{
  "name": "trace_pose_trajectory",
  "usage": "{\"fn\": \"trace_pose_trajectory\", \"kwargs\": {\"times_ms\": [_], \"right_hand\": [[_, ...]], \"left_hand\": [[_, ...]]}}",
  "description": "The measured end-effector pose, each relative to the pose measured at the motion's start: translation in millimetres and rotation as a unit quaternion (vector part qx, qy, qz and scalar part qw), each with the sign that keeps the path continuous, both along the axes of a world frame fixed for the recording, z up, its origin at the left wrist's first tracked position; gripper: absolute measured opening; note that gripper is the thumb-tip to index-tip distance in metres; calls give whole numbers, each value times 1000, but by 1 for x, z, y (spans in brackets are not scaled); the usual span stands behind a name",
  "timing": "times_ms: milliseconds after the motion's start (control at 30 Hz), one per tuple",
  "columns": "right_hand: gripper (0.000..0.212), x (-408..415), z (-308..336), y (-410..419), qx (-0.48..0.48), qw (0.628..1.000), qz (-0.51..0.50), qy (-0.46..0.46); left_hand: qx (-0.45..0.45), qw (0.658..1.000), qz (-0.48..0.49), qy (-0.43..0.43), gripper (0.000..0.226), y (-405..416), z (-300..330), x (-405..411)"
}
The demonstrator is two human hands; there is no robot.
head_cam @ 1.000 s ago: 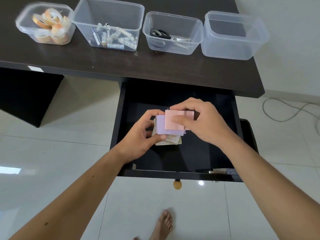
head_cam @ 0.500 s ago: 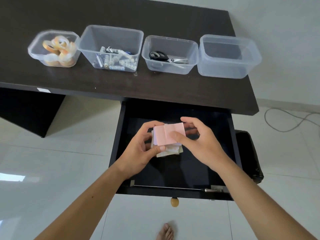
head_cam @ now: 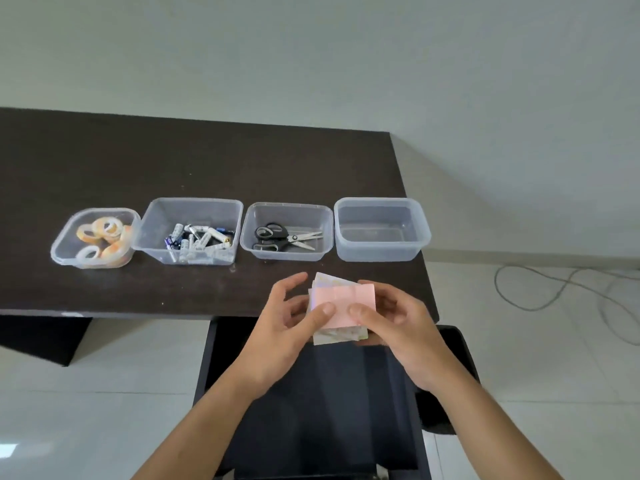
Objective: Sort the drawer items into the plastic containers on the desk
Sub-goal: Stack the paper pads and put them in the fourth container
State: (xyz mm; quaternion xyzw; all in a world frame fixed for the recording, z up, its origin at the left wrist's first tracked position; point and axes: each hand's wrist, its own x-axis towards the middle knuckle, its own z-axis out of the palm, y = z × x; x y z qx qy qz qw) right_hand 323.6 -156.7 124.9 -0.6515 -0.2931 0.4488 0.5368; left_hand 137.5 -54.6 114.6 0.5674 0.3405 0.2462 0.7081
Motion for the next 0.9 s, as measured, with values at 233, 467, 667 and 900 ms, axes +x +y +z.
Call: {"fn": "trace_pose_trajectory", "kwargs": {"times_ms": [233, 467, 667, 900], "right_hand": [[26, 53, 55, 37, 24, 997, -54, -51], [30, 107, 61, 91, -13, 993, -61, -101], [30, 141, 35, 125, -114, 987, -8, -111], [10, 159, 1, 135, -216, 964, 49, -150]], "left_hand": [[34, 999, 26, -13, 60, 42, 50, 71], [122, 989, -2, 88, 28, 86, 69, 132], [65, 976, -37, 206, 31, 115, 43, 174], [25, 953, -33, 300, 16, 123, 18, 200]]}}
